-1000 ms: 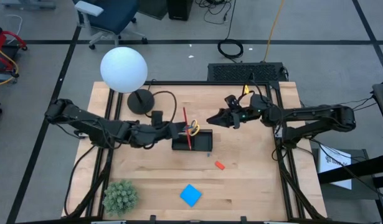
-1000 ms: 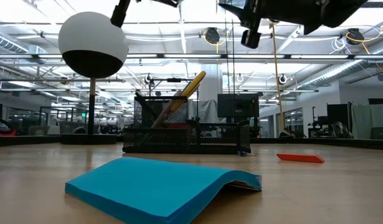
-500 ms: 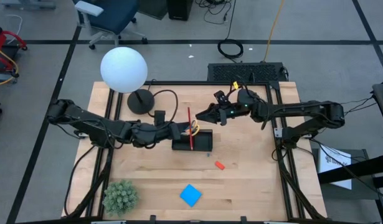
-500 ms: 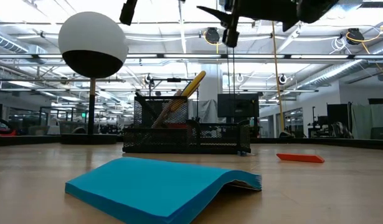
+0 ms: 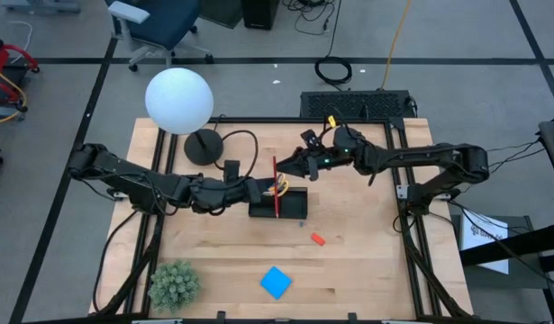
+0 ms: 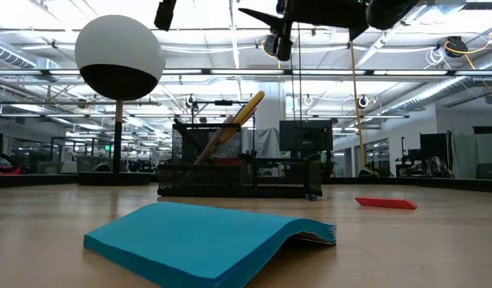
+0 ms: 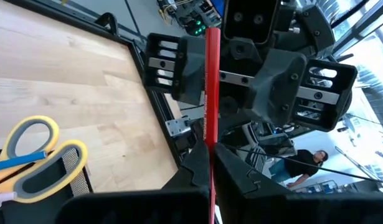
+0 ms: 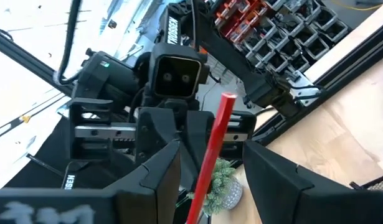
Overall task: Pick and place office supplies into organizer
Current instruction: Put the red pencil into the desk organizer
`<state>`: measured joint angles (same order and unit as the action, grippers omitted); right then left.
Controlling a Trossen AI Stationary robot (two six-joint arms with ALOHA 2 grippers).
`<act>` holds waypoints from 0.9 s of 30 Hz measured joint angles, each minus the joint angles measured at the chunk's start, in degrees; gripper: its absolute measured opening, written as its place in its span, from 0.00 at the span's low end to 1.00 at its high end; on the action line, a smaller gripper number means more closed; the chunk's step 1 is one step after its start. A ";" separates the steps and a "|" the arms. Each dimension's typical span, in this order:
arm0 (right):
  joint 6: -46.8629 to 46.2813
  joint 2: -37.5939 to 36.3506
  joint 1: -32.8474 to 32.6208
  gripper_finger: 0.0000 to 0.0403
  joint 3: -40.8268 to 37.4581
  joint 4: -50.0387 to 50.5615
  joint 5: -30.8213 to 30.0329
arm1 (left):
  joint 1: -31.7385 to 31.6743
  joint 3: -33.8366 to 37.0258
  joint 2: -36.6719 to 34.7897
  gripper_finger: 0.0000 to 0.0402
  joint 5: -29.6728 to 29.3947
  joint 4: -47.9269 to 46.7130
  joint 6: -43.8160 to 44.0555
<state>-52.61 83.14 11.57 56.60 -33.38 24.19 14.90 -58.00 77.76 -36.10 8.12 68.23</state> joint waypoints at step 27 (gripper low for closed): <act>-0.12 3.90 0.95 0.03 4.30 -0.67 1.49 | -0.04 0.02 -0.02 0.00 -0.18 1.34 -2.19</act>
<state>-52.73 87.05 12.52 60.90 -34.05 25.68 14.86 -57.98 77.73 -36.28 9.46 66.04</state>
